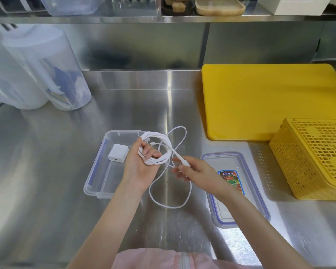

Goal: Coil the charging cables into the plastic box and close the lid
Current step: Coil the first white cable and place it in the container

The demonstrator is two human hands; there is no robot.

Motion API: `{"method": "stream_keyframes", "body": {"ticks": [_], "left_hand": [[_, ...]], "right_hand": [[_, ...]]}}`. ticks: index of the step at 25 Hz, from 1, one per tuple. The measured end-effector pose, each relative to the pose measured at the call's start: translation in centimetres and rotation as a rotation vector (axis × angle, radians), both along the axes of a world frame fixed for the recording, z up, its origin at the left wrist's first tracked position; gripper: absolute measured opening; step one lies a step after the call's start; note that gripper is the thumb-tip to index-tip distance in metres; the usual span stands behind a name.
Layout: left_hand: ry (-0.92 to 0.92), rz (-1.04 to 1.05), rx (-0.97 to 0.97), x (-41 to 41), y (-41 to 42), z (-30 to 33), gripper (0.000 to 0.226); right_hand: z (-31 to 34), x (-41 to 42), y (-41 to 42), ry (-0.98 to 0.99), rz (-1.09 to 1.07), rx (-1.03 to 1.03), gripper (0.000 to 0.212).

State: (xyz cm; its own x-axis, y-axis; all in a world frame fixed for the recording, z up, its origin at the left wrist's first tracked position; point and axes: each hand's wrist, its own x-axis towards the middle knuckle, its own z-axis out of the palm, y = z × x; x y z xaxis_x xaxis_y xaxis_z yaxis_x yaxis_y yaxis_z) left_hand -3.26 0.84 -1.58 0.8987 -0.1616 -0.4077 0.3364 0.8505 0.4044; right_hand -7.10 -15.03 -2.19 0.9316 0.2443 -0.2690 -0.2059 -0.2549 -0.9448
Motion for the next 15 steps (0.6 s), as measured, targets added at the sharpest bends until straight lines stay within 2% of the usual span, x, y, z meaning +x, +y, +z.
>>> {"method": "stream_keyframes", "body": {"ticks": [3,8,10,12,15], "left_hand": [[-0.046,-0.038,0.062,-0.5,-0.5,0.3,0.032],[-0.119,-0.08,0.156,-0.6,-0.4,0.7,0.032],[-0.139,-0.096,0.186,-0.7,-0.2,0.7,0.025],[-0.138,-0.117,0.197,-0.9,0.0,0.5,0.022],[-0.127,-0.148,0.206,-1.1,0.1,0.3,0.021]], "right_hand": [[1.0,-0.1,0.9,0.225,0.033,0.292,0.029],[1.7,0.6,0.8,0.356,0.032,0.528,0.045],[1.6,0.7,0.8,0.339,-0.01,0.508,0.039],[1.0,0.7,1.0,0.24,-0.047,0.405,0.021],[0.6,0.7,1.5,0.187,-0.077,0.42,0.005]]}}
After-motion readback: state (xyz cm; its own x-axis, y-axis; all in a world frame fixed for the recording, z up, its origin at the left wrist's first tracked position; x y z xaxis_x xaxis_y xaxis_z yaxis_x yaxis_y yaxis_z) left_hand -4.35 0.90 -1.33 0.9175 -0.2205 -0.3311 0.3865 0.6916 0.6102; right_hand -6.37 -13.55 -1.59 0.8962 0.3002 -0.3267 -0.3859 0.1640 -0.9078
